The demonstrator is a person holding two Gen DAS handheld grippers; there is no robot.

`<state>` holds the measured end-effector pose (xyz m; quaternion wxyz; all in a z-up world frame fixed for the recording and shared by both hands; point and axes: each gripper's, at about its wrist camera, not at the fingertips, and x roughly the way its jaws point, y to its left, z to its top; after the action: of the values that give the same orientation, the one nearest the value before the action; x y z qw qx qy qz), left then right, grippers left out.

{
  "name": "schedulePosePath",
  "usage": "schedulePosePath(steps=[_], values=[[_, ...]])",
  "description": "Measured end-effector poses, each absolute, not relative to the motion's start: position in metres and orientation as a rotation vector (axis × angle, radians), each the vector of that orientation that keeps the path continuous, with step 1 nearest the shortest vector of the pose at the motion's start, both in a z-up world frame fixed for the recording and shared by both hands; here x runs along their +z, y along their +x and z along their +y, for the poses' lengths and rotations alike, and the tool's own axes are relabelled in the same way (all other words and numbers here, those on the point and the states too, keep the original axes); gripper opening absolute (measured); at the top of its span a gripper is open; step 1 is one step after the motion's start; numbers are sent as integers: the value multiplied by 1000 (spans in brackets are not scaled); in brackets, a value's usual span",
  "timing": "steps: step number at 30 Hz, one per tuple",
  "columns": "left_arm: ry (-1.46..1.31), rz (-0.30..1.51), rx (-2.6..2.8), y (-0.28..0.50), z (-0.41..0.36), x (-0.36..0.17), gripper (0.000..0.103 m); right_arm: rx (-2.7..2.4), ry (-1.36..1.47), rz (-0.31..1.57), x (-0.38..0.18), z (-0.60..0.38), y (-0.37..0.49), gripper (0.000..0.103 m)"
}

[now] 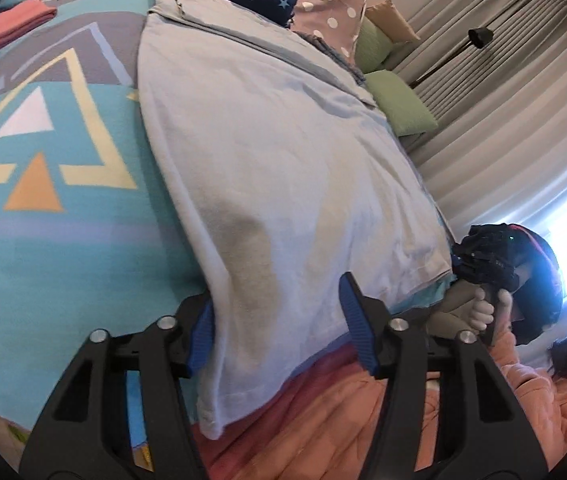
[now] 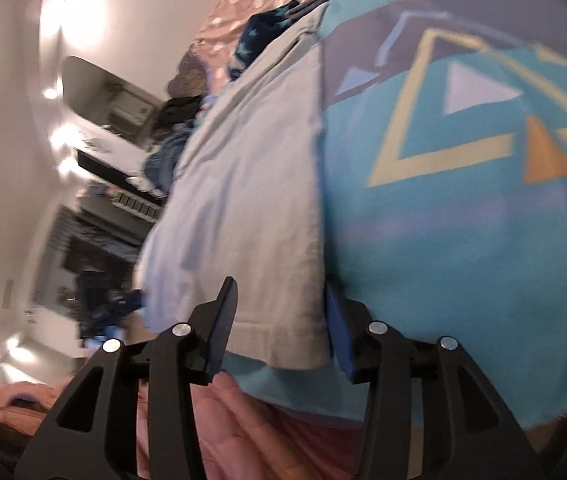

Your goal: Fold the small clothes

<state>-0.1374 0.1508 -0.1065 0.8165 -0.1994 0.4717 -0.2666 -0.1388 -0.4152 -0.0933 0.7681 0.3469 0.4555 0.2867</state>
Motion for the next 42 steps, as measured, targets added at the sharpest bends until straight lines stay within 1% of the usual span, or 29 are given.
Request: schedulePosePath(steps=[1,2,3,4,5,7,10,12,21,23,25,27,28,29,31,32,34,36,38,39,40,41,42], values=[[-435,1004,-557,-138,152,-107,36,627,786,982,-94,-416,-137,29],[-460,1002,-539,-138,156,-107,18,628,842,952,-94,-419,-135,9],[-487,995,-530,-138,160,-104,8,636,876,907,-92,-423,-137,8],[-527,974,-531,-138,169,-100,4,652,913,840,-88,-428,-139,8],[-577,921,-541,-140,178,-89,4,666,948,766,-80,-435,-141,6],[-590,811,-555,-143,186,-62,4,693,980,664,-61,-443,-143,5],[-571,664,-600,-147,187,-18,4,728,951,588,-34,-442,-141,5],[-541,616,-614,-147,184,-1,4,744,914,548,-15,-438,-139,5],[-507,510,-628,-141,183,32,4,770,822,491,24,-434,-137,5],[-486,542,-614,-134,179,31,4,749,786,496,28,-428,-132,5],[-449,628,-562,-126,176,16,5,722,759,528,24,-424,-129,5],[-420,704,-511,-124,177,-4,17,672,724,573,12,-421,-129,5],[-410,739,-486,-124,179,-14,34,662,722,589,6,-420,-129,5],[-402,768,-460,-125,181,-24,46,642,725,613,-3,-422,-129,5],[-382,849,-419,-128,183,-47,50,605,734,648,-16,-425,-129,5],[-376,887,-405,-130,183,-58,55,588,752,667,-25,-428,-129,5],[-379,955,-400,-130,185,-80,58,571,782,683,-35,-432,-130,5],[-396,997,-404,-130,185,-99,58,560,804,687,-40,-435,-133,5],[-414,992,-459,-134,182,-101,58,554,810,688,-42,-435,-133,6],[-445,1023,-519,-135,179,-104,57,551,809,689,-42,-435,-134,6],[-483,1068,-604,-135,173,-109,51,549,809,689,-42,-435,-135,6],[-472,1107,-645,-136,164,-115,34,548,810,687,-41,-435,-136,6],[-424,1134,-629,-137,157,-120,26,547,811,685,-40,-435,-135,6]])
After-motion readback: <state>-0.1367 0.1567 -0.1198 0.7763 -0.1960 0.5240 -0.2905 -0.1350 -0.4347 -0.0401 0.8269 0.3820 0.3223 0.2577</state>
